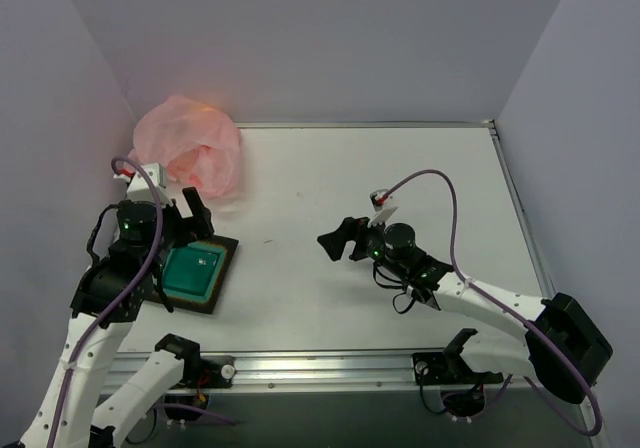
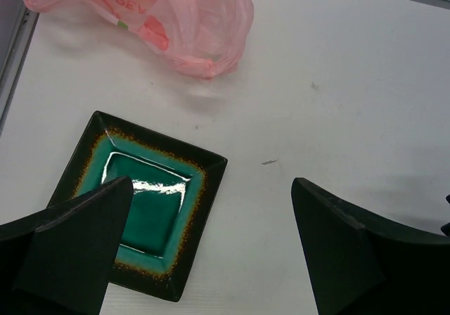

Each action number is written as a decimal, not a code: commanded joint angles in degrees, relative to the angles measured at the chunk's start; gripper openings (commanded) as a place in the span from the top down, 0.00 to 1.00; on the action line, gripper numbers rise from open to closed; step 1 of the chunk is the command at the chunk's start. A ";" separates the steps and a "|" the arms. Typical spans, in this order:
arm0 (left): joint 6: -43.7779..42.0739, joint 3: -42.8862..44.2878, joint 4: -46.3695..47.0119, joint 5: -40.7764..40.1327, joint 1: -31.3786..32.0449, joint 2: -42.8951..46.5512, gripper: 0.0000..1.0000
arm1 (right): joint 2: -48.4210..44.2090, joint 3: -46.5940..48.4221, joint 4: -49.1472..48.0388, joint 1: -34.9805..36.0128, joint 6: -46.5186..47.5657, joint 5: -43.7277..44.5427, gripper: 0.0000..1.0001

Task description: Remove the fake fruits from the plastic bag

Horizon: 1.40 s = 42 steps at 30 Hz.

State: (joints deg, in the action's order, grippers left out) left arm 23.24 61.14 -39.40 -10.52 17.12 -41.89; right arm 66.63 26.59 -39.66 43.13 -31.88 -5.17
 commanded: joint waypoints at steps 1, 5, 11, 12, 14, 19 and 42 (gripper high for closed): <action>2.06 -0.15 3.26 -0.82 -0.34 -4.06 0.06 | -2.82 0.04 -4.64 0.37 -0.55 0.69 0.09; 3.65 3.01 3.98 -6.94 -0.34 -9.78 0.06 | -3.61 1.01 -2.88 0.37 -0.11 1.65 0.11; 4.00 5.22 8.09 -4.28 -11.65 -19.19 0.06 | 1.39 6.28 -2.52 1.25 -2.22 4.99 0.11; 4.18 4.95 9.15 -2.41 -14.02 -20.94 0.06 | 2.61 6.54 -4.36 1.69 -3.44 6.91 0.11; 4.09 4.95 11.70 -2.47 -20.45 -22.79 0.06 | 3.76 7.51 -5.08 2.21 -4.42 7.98 0.12; 1.02 6.09 17.75 -6.79 -27.23 -30.08 0.06 | 6.32 7.43 -6.13 6.42 -5.21 9.30 0.12; -19.29 26.74 22.87 1.91 -29.61 -62.69 0.06 | 39.43 36.06 -6.04 10.13 0.77 12.55 0.05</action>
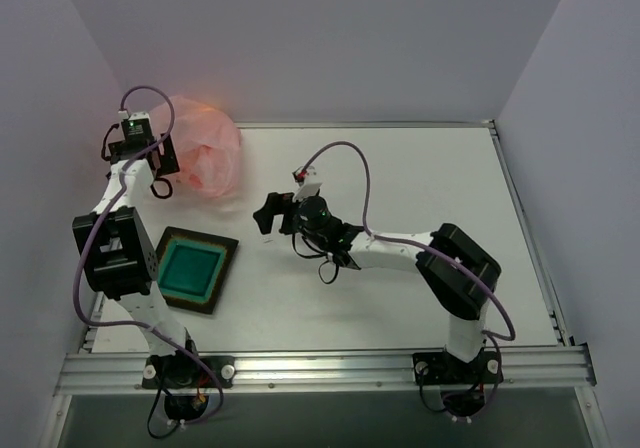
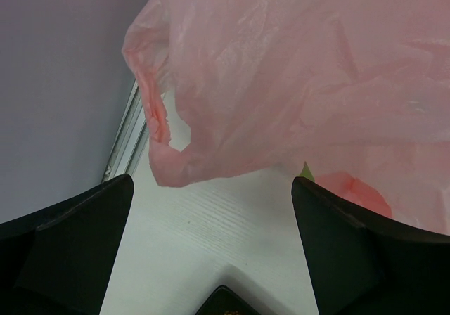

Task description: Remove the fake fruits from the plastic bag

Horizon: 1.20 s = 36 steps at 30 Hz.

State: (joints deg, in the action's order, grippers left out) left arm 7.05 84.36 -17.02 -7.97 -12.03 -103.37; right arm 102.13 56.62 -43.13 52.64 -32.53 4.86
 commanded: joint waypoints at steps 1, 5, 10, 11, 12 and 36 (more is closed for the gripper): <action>-3.27 3.88 0.58 -0.73 -0.45 -1.83 0.05 | 5.35 7.52 -2.83 0.62 0.90 2.52 0.03; -3.18 5.90 0.32 -1.44 -0.45 -4.38 0.05 | 11.77 15.26 -3.71 0.53 -1.56 2.08 0.00; -2.57 6.52 1.10 -1.88 -0.54 -5.87 0.15 | 22.22 29.05 0.41 -0.08 -4.55 5.24 0.00; -1.87 6.26 1.46 -1.70 -0.45 -5.96 0.20 | 23.80 31.07 1.12 -0.26 -4.99 4.90 0.00; -1.52 6.08 1.81 -1.35 -0.45 -6.14 0.33 | 26.95 33.10 1.56 -0.35 -5.87 4.46 0.00; 9.56 -4.55 8.14 -4.95 1.49 13.79 0.98 | 24.27 42.70 9.81 -1.93 9.14 -12.16 1.00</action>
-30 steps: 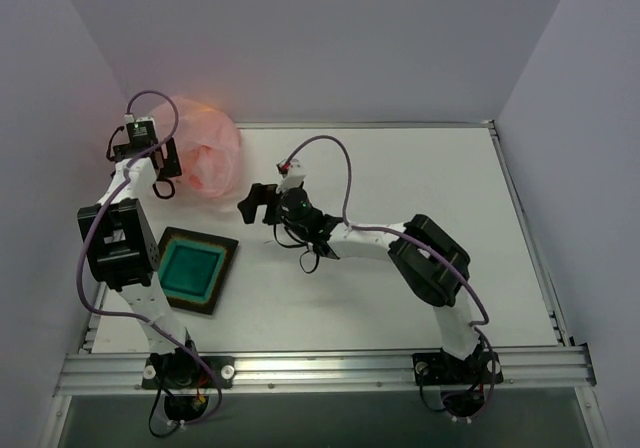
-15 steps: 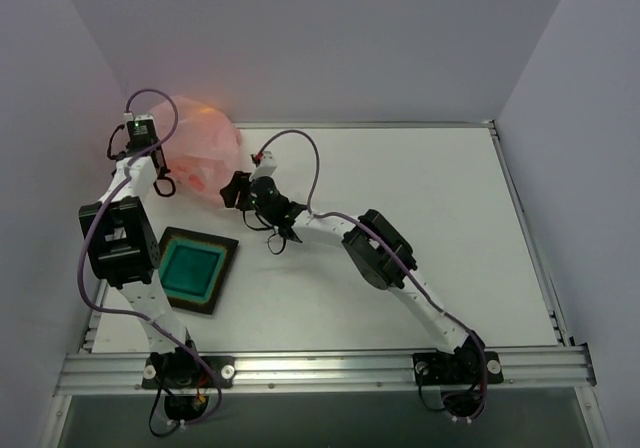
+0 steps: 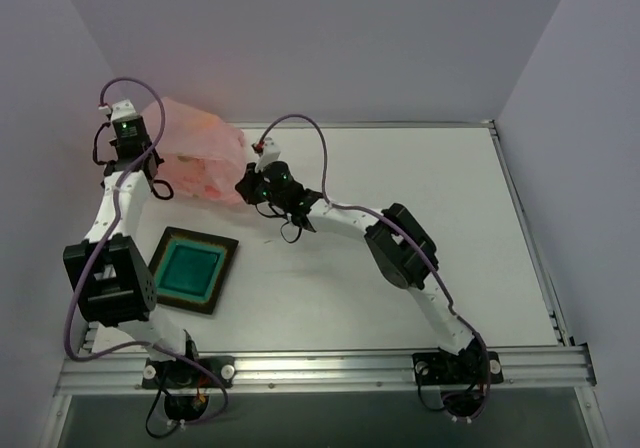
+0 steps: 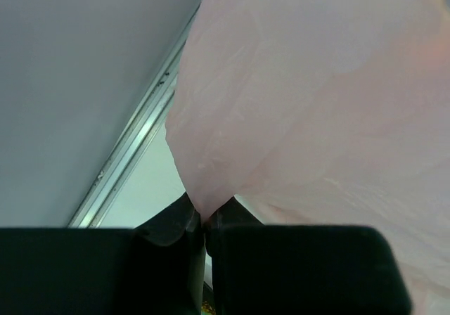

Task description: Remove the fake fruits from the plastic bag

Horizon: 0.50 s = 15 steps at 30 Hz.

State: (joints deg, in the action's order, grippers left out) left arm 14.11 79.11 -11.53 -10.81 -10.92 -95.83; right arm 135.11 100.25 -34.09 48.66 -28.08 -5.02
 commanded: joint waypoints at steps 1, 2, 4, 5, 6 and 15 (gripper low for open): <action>2.42 0.26 2.74 -1.94 0.37 7.32 0.98 | -10.20 -2.76 1.56 2.31 5.22 -2.02 1.00; 1.89 -0.01 2.39 -2.02 0.37 8.11 0.98 | -13.09 -3.73 2.61 2.57 5.66 -1.75 1.00; 1.89 -0.88 1.51 -1.94 0.28 11.00 0.98 | -17.13 -6.80 3.41 3.36 6.19 -1.49 1.00; 1.97 -1.24 1.42 -1.50 0.20 11.54 0.98 | -18.38 -7.69 3.76 3.37 6.28 -1.31 1.00; 2.15 -1.59 0.99 -1.24 0.28 11.98 0.98 | -19.61 -8.57 4.29 3.71 6.28 -1.05 1.00; 4.17 -4.67 0.28 1.84 0.19 12.60 0.98 | -27.00 -17.18 6.40 4.69 6.63 3.34 1.00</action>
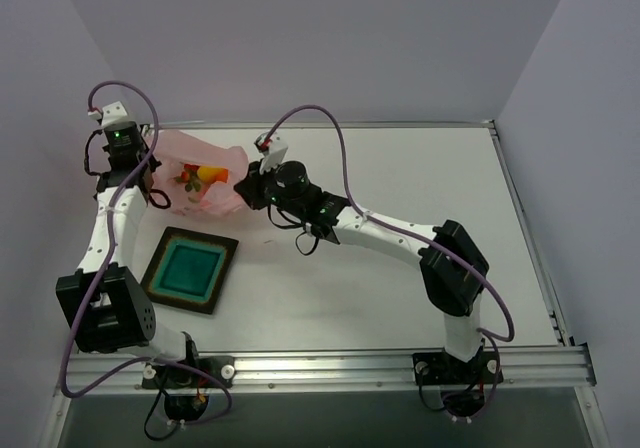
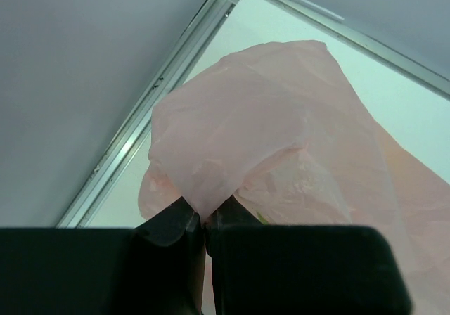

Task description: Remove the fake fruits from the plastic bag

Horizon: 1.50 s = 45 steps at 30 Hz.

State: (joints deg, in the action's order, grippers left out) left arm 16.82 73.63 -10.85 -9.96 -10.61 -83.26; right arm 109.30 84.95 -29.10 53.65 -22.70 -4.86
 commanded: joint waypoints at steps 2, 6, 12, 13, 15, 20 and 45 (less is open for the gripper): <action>2.33 1.08 -0.31 1.69 -0.02 -0.58 0.98 | 0.03 -2.24 1.68 -0.65 2.30 4.33 1.00; 4.01 1.17 2.14 2.92 -0.02 -1.02 0.98 | 3.99 -1.72 2.12 -3.98 1.44 5.48 1.00; 4.01 5.47 4.43 3.10 0.06 -8.74 0.98 | 11.89 4.08 2.21 -10.13 0.11 5.48 1.00; 4.01 5.91 4.78 3.19 0.06 -10.15 0.98 | 13.04 5.04 2.38 -10.58 -0.06 5.48 1.00; 3.92 7.58 5.75 3.63 0.15 -14.37 0.98 | 16.38 7.94 2.91 -11.11 -0.15 4.09 1.00; 4.53 10.49 6.98 5.12 0.15 -20.09 0.98 | 18.76 9.62 3.09 -10.76 -0.33 1.88 1.00; 8.40 13.82 0.48 7.93 -1.25 -13.76 0.98 | 1.80 -3.20 0.03 -10.58 0.73 -1.64 1.00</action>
State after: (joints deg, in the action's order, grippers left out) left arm 25.56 87.64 -9.15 -2.81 -11.03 -92.31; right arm 110.26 86.96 -27.14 43.99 -18.74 -5.54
